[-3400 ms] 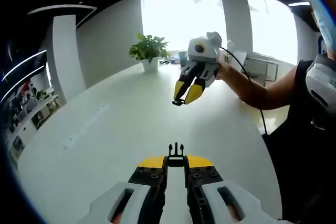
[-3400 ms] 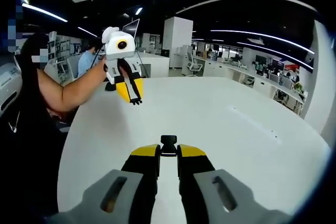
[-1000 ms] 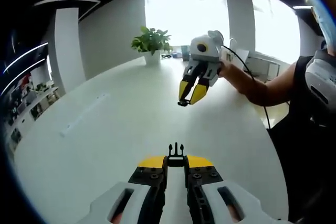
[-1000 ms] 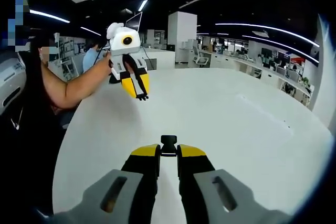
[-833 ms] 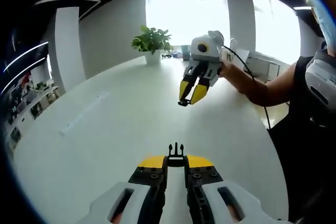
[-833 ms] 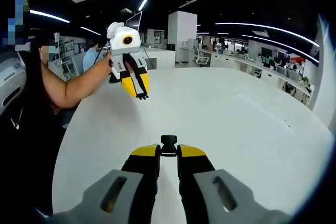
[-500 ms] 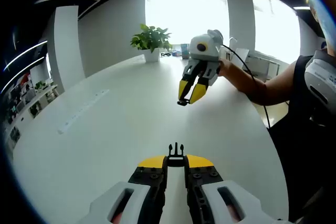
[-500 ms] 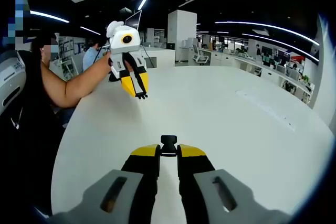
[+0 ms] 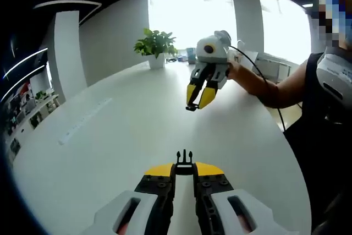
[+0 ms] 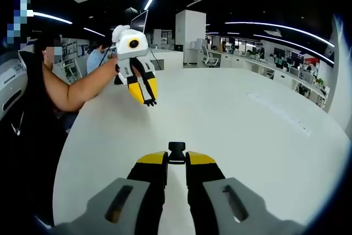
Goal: Snap the two parts of the plastic buckle together until the buckle closes and remains connected.
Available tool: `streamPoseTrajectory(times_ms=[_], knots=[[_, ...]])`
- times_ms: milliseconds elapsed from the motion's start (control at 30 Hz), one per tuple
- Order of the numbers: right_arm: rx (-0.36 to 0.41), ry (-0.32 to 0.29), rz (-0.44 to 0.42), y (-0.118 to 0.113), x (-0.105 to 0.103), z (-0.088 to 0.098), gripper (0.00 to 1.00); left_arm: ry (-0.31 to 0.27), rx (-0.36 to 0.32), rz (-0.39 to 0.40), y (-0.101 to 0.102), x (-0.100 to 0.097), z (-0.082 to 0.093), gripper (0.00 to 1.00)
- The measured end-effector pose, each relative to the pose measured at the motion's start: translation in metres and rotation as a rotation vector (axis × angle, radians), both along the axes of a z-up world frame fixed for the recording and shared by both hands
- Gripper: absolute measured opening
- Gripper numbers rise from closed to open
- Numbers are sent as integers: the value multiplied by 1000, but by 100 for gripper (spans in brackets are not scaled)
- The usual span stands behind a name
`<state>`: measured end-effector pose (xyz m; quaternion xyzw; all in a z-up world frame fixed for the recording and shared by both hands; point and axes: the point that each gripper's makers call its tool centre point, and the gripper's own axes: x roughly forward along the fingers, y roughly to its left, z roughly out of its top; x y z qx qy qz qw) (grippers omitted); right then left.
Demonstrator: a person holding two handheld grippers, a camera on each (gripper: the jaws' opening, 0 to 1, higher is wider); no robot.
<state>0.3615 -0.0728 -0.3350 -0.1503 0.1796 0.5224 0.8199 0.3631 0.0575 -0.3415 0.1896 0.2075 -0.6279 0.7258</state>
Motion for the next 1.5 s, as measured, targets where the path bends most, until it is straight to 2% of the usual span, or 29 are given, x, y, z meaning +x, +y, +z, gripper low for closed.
streamPoseTrajectory(times_ms=[133,400,500,867,1100,1500], knots=[[-4,7,6,2,-1,-3,13,-13,0,-11,-3,0,-4,11],[-16,14,14,3,-2,-7,13,0,11,-11,-1,1,-9,11],[-17,15,10,2,-1,-8,13,7,29,-9,0,3,-15,11],[-26,29,12,2,-1,-13,13,17,30,-27,1,-1,-17,11],[-34,32,22,4,-2,-16,13,-6,44,-35,0,-1,-20,11],[-45,45,32,6,-4,-21,13,-3,46,-41,2,1,-23,11]])
